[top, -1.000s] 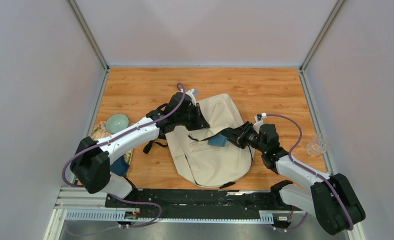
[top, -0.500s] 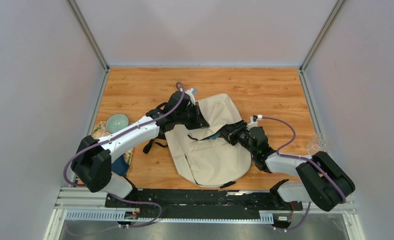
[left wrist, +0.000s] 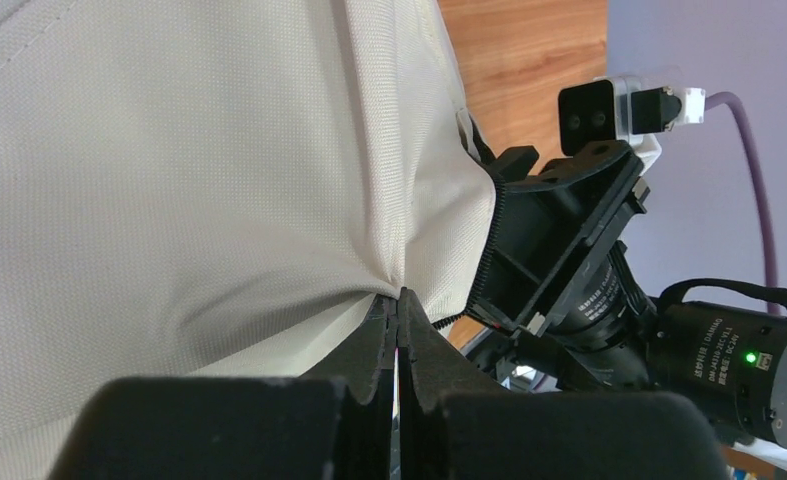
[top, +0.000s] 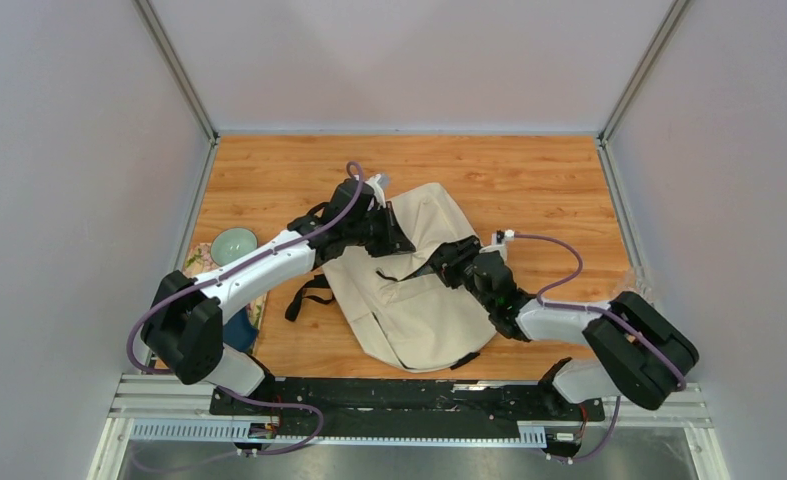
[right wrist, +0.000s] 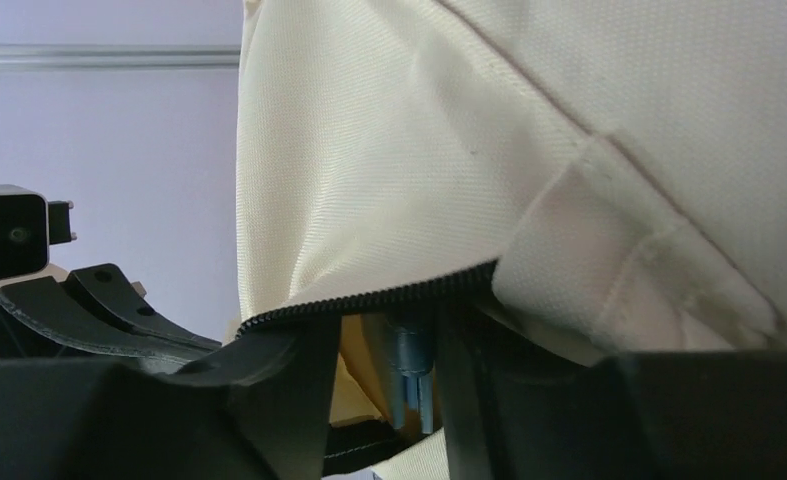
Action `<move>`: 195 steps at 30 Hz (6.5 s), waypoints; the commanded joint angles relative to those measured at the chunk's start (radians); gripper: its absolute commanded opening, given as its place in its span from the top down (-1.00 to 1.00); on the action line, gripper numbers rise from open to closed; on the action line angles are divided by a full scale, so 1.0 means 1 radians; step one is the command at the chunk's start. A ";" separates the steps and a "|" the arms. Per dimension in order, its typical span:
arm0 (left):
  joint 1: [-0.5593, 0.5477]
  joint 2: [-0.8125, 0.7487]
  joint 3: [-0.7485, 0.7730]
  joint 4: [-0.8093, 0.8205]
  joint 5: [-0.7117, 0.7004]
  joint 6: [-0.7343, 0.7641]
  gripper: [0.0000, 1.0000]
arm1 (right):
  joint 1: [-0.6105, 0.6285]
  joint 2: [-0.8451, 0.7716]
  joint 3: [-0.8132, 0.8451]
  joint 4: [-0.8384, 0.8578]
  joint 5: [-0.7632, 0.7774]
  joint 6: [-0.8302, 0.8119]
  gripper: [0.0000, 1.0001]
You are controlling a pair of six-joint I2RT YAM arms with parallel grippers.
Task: Pack the student bag
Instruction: Place the personal item in the student bag, then zip the student bag at the center of the board.
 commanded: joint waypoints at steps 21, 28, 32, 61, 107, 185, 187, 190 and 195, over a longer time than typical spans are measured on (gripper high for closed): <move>0.021 -0.045 -0.051 0.048 0.121 -0.008 1.00 | 0.003 -0.291 0.075 -0.556 0.010 -0.182 0.71; 0.021 -0.043 -0.049 0.052 0.138 -0.004 1.00 | 0.003 -0.159 0.153 -0.563 -0.034 -0.185 0.93; 0.021 -0.035 -0.051 0.057 0.149 -0.007 1.00 | 0.003 -0.099 0.176 -0.475 -0.043 -0.170 0.94; 0.026 -0.008 -0.080 0.074 0.146 -0.005 1.00 | 0.003 -0.473 0.101 -0.756 0.058 -0.313 0.00; -0.049 -0.362 -0.236 -0.143 -0.292 0.205 -0.49 | 0.001 -0.199 0.359 -0.903 -0.065 -0.478 0.92; 0.041 -0.480 -0.548 0.209 -0.256 0.108 1.00 | 0.328 0.228 0.940 -1.280 0.010 -1.009 0.07; 0.041 -0.480 -0.546 0.210 -0.246 0.110 1.00 | 0.333 0.249 0.960 -1.299 0.044 -1.018 0.07; 0.041 -0.479 -0.548 0.210 -0.235 0.107 1.00 | 0.340 0.277 0.988 -1.320 0.078 -1.037 0.07; 0.041 -0.479 -0.549 0.206 -0.227 0.110 1.00 | 0.349 0.286 1.005 -1.328 0.112 -1.052 0.07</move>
